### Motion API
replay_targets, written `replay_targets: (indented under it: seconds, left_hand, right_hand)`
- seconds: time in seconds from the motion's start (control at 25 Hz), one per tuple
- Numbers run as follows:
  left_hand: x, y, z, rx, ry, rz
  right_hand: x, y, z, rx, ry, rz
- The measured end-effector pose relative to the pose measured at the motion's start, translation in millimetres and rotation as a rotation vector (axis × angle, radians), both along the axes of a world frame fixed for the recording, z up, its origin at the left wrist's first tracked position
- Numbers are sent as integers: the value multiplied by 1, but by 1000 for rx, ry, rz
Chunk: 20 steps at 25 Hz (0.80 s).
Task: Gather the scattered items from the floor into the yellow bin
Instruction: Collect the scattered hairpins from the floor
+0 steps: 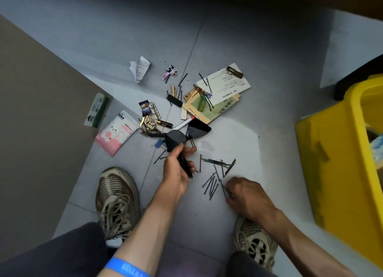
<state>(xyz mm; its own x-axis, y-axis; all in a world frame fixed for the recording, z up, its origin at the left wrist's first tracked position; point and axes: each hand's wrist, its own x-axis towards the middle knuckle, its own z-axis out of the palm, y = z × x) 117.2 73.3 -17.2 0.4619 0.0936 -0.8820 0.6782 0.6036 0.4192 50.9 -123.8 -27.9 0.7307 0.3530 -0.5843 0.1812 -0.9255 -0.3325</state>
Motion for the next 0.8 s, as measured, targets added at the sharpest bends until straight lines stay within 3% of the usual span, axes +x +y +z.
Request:
replay_targets:
  seconds: [0.2, 0.4, 0.48, 0.64, 0.72, 0.8]
  left_hand:
    - [-32, 8, -2, 37, 42, 44]
    - [-54, 9, -15, 510, 172, 0]
    - [-49, 0, -17, 531, 132, -71]
    - [-34, -24, -8, 375, 1, -271]
    - [-29, -22, -7, 377, 16, -224]
    - [-29, -12, -8, 374, 35, -165]
  right_hand:
    - [22, 10, -2, 101, -113, -49]
    - [-11, 4, 1, -56, -2, 120]
    - [-7, 12, -5, -92, -60, 94]
    - [24, 39, -6, 32, -176, -133]
    - [24, 28, -6, 36, -282, -451]
    - [14, 14, -8, -71, -314, -574]
